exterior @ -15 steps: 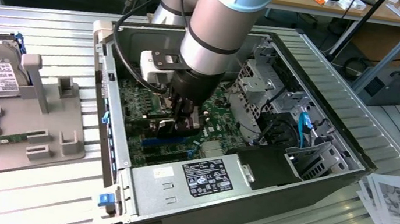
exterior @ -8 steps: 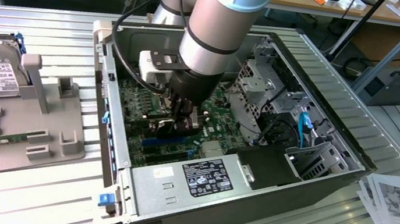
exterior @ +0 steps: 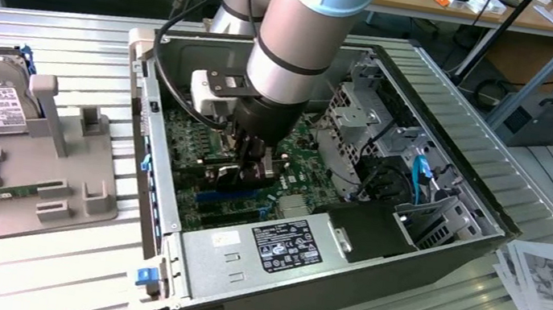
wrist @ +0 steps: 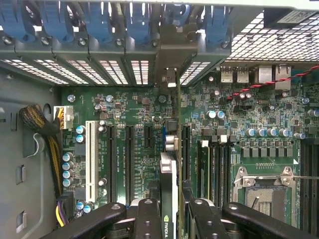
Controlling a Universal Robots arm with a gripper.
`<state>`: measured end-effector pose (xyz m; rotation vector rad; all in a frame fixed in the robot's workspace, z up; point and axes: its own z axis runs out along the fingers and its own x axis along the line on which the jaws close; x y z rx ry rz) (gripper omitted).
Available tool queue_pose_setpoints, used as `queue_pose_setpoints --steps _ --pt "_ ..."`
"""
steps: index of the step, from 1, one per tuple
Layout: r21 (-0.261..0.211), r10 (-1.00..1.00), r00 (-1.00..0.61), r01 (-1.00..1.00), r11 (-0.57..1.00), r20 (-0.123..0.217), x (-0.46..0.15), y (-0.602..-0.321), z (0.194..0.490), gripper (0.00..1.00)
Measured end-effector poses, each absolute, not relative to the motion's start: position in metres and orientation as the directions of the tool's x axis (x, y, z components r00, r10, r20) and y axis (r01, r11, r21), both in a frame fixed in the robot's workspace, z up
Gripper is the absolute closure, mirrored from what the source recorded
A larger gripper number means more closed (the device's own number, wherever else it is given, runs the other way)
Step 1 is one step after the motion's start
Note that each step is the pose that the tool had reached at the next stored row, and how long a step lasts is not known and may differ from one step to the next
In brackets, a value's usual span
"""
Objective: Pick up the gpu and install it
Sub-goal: 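Insert the gpu into the slot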
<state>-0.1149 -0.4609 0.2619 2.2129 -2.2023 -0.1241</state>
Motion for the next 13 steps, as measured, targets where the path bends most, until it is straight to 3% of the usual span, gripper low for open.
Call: queue_pose_setpoints --steps 13 --pt "0.068 -0.999 0.003 -0.998 -0.006 -0.044 -0.115 -0.4609 0.2579 0.73"
